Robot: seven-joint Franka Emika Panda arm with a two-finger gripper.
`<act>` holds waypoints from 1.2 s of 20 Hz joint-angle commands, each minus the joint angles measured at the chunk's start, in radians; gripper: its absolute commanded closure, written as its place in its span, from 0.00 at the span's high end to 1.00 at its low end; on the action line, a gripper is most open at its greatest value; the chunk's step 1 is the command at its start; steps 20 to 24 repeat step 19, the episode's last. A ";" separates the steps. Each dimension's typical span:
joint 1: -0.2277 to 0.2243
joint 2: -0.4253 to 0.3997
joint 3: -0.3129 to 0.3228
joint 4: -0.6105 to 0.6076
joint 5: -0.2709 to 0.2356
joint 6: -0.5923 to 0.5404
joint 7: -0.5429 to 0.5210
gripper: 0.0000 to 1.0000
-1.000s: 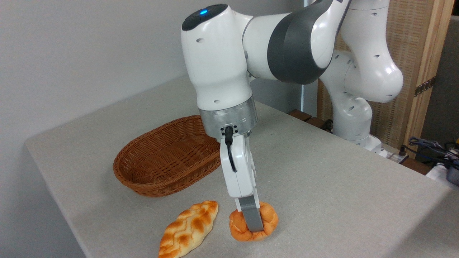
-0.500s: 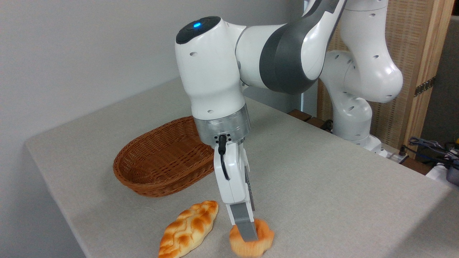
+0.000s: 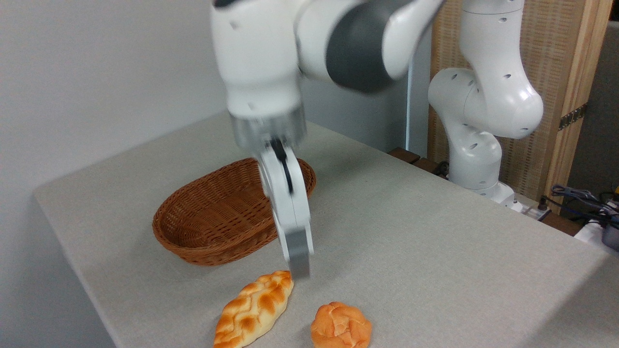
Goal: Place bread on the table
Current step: 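Open the gripper and raise it away from the bun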
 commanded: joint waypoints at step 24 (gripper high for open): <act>0.046 0.000 -0.213 0.252 -0.014 -0.243 -0.602 1.00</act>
